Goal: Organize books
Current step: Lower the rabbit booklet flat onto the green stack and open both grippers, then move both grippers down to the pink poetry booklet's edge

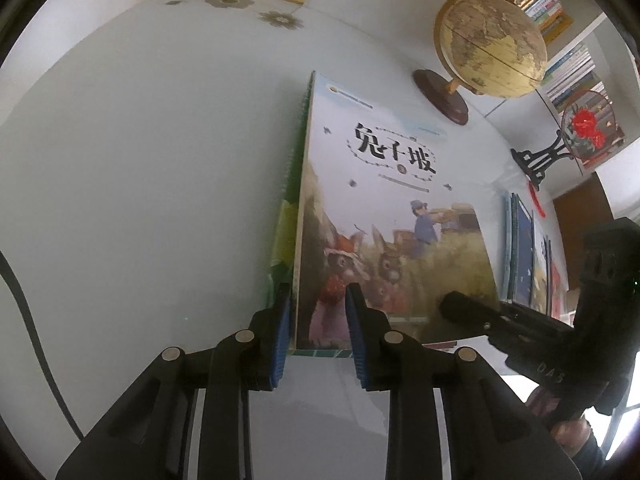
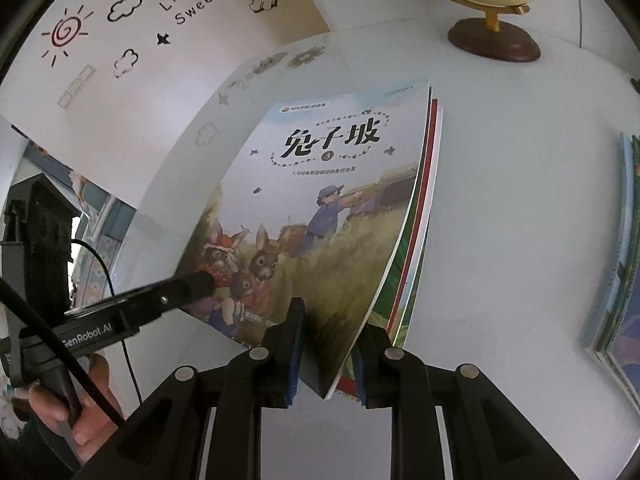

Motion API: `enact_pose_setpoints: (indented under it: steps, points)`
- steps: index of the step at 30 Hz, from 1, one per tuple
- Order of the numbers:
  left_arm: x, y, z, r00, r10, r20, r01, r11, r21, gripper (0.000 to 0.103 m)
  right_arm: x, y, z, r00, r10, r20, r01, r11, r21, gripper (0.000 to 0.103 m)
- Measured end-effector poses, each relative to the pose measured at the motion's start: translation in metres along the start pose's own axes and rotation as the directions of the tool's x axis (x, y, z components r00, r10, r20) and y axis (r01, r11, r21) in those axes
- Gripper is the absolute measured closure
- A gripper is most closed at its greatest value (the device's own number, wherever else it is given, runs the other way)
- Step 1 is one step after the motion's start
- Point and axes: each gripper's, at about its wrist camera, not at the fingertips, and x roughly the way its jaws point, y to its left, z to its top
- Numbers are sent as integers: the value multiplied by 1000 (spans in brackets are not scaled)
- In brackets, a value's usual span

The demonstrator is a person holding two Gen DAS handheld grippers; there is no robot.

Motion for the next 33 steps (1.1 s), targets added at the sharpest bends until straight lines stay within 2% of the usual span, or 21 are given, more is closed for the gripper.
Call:
enact_pose_setpoints:
  steps: [2, 4, 7, 13, 23, 33]
  points:
    - [-3, 1, -1, 1000, 12, 2, -12, 1000, -13, 79, -1, -2, 1, 1000, -3, -14, 3, 1000, 13, 78]
    - [-7, -4, -3, 998, 60, 11, -60, 998, 4, 79, -3, -5, 1, 999, -14, -36, 15, 999, 30, 75]
    - [-14, -15, -7, 996, 86, 26, -87, 995, 41, 79, -13, -11, -6, 996, -74, -47, 76, 996, 36, 74]
    - [-24, -48, -15, 997, 61, 38, -64, 994, 85, 79, -44, -26, -30, 993, -115, -11, 115, 992, 42, 74]
    - [-25, -145, -37, 999, 5, 41, -13, 976, 216, 79, -103, -74, -66, 989, -142, 50, 135, 982, 130, 74]
    - [-2, -242, -68, 999, -41, -23, 46, 956, 289, 79, -168, -139, -108, 981, -174, 84, 154, 966, 206, 74]
